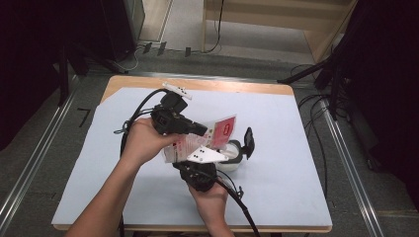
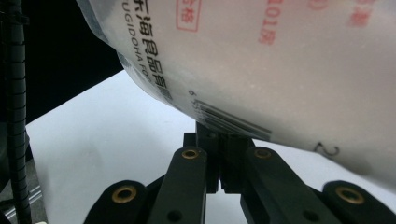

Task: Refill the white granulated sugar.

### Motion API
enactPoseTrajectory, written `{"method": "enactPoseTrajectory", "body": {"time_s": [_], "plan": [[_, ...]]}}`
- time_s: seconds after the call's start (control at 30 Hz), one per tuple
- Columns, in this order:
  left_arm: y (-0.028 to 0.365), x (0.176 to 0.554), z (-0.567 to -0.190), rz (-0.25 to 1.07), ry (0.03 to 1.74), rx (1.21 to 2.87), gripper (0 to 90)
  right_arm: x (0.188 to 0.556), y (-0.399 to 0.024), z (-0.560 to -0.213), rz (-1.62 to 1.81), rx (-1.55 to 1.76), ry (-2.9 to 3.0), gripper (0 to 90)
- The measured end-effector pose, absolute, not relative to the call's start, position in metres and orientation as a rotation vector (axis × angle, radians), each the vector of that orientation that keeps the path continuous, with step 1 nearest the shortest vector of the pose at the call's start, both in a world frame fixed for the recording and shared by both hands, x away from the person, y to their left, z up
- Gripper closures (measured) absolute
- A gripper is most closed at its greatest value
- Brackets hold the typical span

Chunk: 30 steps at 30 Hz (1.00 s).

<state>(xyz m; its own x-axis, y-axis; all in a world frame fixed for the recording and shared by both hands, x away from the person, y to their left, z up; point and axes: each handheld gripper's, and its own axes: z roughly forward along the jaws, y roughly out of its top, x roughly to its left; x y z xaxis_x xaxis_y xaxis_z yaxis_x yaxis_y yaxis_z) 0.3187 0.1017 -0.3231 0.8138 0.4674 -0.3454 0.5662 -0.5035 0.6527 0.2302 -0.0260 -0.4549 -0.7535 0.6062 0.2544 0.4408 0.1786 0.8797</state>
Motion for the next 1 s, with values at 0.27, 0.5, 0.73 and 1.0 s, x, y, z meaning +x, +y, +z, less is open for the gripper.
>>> {"method": "enactPoseTrajectory", "body": {"time_s": [0.27, 0.5, 0.73, 1.0], "plan": [[0.105, 0.317, -0.324, -0.153, 0.739, 2.181, 90.0, 0.23, -0.027, -0.455, 1.616, 1.026, 2.292, 89.1], [0.111, 0.318, -0.327, -0.176, 0.742, 2.15, 90.0, 0.229, -0.028, -0.458, 1.603, 1.018, 2.293, 89.0], [0.114, 0.317, -0.326, -0.17, 0.733, 2.132, 90.0, 0.23, -0.034, -0.46, 1.607, 1.04, 2.284, 89.0], [0.124, 0.313, -0.319, -0.175, 0.712, 2.106, 90.0, 0.233, -0.04, -0.466, 1.6, 1.081, 2.285, 89.0]]}}
